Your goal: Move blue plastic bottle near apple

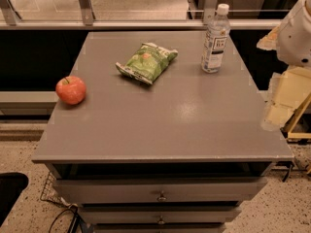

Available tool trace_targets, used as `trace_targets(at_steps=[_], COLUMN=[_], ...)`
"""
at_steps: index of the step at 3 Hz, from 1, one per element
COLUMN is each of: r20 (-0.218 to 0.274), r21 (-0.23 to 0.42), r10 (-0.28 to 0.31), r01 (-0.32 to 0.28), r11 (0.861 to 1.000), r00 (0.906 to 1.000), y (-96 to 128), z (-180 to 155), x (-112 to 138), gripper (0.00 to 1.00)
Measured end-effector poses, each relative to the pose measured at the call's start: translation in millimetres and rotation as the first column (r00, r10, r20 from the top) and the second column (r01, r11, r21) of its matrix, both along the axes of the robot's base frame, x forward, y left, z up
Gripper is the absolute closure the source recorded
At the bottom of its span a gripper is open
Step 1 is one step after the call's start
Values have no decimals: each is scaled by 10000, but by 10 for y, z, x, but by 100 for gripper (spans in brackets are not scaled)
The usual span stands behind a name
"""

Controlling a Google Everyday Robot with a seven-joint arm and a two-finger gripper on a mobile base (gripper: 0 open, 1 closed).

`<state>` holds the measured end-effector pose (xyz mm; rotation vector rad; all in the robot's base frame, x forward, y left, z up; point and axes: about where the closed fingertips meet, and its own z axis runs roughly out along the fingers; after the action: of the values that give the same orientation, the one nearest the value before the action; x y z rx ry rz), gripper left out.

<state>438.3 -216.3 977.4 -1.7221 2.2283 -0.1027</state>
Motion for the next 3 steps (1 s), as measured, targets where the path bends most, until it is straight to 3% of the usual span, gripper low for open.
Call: trace_targets(at_steps=[1, 2, 3], r20=[3, 617, 1445], r21=[2, 556, 2468], r10=[-2, -471, -1954], r01=[2, 437, 1559], r11=[10000, 9975, 9564], r00=[10000, 9970, 9700], y=[0, -108, -475], z=[0, -7, -142], x=[1, 179, 638], gripper=[0, 0, 0])
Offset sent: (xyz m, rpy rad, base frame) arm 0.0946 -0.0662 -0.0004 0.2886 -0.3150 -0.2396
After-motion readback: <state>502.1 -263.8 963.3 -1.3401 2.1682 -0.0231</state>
